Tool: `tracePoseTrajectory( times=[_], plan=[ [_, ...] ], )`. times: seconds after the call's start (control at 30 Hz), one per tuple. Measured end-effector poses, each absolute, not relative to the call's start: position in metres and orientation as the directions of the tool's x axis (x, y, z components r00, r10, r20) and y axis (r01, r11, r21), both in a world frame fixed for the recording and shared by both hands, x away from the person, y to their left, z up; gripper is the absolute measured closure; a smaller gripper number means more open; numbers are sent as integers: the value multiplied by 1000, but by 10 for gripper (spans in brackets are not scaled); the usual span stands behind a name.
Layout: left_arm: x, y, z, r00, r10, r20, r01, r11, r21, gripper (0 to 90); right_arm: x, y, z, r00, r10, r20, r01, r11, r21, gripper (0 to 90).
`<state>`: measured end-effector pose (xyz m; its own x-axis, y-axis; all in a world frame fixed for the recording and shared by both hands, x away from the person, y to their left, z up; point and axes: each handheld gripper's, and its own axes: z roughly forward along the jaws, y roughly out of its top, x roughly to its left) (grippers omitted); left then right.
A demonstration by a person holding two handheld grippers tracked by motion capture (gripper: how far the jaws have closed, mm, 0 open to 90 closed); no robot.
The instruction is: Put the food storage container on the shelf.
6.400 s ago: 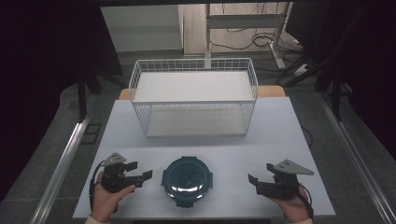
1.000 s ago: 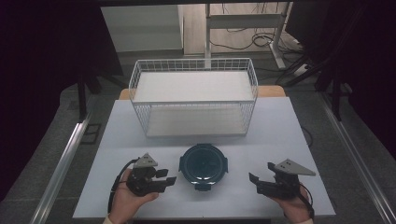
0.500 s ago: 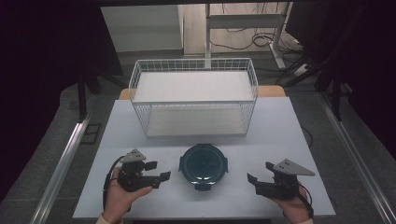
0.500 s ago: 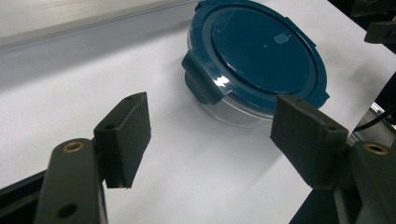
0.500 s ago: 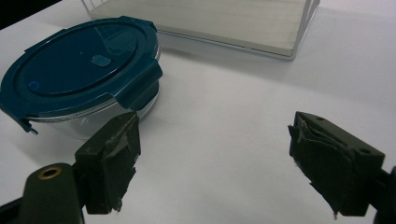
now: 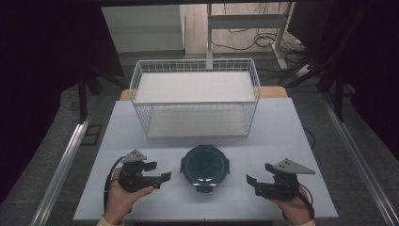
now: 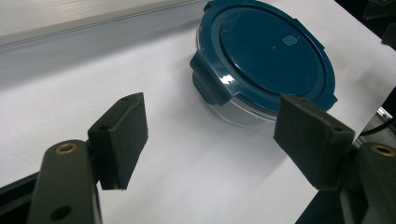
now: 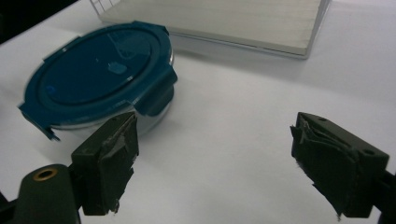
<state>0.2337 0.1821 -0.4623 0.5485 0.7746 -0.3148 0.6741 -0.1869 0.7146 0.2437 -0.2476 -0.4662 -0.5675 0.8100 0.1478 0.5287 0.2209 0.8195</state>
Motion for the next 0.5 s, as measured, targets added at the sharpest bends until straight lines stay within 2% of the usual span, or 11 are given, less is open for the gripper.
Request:
tracePoseTrajectory(
  times=[0.07, 0.1, 0.2, 0.5],
  plan=[
    [235, 181, -461, 548, 772, -321, 677, -184, 712, 256, 245, -247, -464, -565, 808, 169, 541, 208, 815, 150],
    [237, 180, -461, 547, 771, -326, 680, -182, 711, 251, 247, -245, -460, -564, 797, 216, 565, 182, 805, 150],
    [241, 176, -458, 545, 766, -339, 687, -177, 704, 253, 249, -240, -457, -569, 793, 219, 577, 194, 794, 150],
    [267, 161, -456, 524, 754, -396, 728, -155, 668, 221, 272, -220, -449, -543, 775, 323, 653, 148, 743, 151]
  ],
)
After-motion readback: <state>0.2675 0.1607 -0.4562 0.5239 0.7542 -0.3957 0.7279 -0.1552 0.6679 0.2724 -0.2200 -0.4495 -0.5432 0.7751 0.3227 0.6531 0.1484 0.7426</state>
